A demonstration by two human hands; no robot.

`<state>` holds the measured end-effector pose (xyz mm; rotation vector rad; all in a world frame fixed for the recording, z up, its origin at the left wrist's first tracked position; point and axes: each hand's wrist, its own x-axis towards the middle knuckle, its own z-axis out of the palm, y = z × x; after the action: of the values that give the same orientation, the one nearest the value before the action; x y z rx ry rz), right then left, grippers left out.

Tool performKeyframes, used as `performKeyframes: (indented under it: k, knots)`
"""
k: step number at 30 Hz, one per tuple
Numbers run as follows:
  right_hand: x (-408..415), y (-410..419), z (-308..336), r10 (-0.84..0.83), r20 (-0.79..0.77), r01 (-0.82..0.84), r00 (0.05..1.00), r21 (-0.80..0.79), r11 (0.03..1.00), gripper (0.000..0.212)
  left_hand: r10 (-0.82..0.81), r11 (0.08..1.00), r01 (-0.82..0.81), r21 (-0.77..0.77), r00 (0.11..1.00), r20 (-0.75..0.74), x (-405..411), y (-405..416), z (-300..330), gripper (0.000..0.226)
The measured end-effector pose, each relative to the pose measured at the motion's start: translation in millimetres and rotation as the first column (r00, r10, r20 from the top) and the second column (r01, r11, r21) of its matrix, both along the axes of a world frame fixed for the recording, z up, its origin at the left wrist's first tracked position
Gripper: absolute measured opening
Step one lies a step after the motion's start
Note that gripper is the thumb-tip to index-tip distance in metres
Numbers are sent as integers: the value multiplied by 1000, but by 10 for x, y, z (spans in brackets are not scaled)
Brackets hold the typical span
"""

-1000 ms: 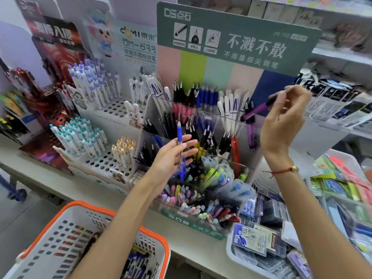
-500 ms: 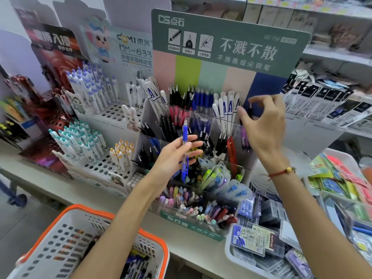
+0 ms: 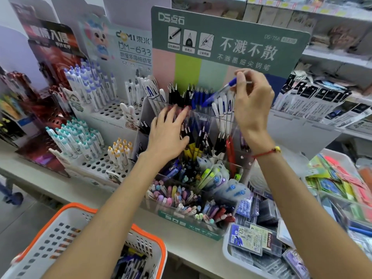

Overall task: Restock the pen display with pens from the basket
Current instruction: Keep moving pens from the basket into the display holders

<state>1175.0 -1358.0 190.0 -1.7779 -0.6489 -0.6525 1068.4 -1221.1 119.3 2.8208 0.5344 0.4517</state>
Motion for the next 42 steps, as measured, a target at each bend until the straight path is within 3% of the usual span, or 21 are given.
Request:
performKeyframes:
  k: [3, 6, 8, 14, 17, 19, 22, 26, 30, 34, 39, 42]
  knots:
    - [105, 178, -4, 14, 60, 1, 998, -245, 970, 24, 19, 999, -18, 44, 999, -33, 67, -8, -9, 77]
    - [161, 329, -34, 34, 15, -19, 999, -567, 824, 24, 34, 997, -34, 66, 999, -8, 72, -21, -30, 77]
    - [167, 375, -59, 15, -13, -20, 1000, -629, 777, 20, 32, 998, -32, 54, 999, 10, 67, -14, -56, 73]
    - [182, 390, -46, 2, 147, 97, 989, -659, 746, 20, 11, 999, -12, 38, 999, 35, 54, 25, -44, 66]
    - [99, 336, -48, 32, 209, 119, 977, -668, 734, 30, 26, 999, -20, -37, 990, 141, -38, 9, -25, 60]
    - [-53, 276, -114, 40, 228, 112, 973, -613, 782, 38, 83, 991, -56, -118, 969, 233, -183, -5, -25, 53]
    - [-432, 257, -307, 118, 208, -8, 971, -467, 884, 30, 206, 961, -131, -243, 926, 317, -519, 15, -82, 40]
    - [-1058, 430, -735, 356, 10, -309, 935, -473, 825, 15, 394, 876, -257, -409, 870, 297, -1141, 100, -373, 28]
    - [-1612, 756, -1286, 472, -291, -547, 832, -569, 614, 13, 573, 724, -448, -525, 814, 95, -1902, 182, -846, 27]
    - [-2111, 990, -1881, 489, -532, -698, 691, -666, 263, 15, 673, 578, -620, -531, 730, -119, -2604, 183, -1396, 28]
    - [-2626, 1123, -2777, 436, -705, -727, 560, -670, -149, 18, 732, 348, -760, -549, 586, -347, -3302, 82, -2178, 29]
    - [-2856, 1180, -3298, 372, -716, -645, 591, -696, -316, 17, 709, 226, -803, -551, 524, -473, -3601, -12, -2703, 34]
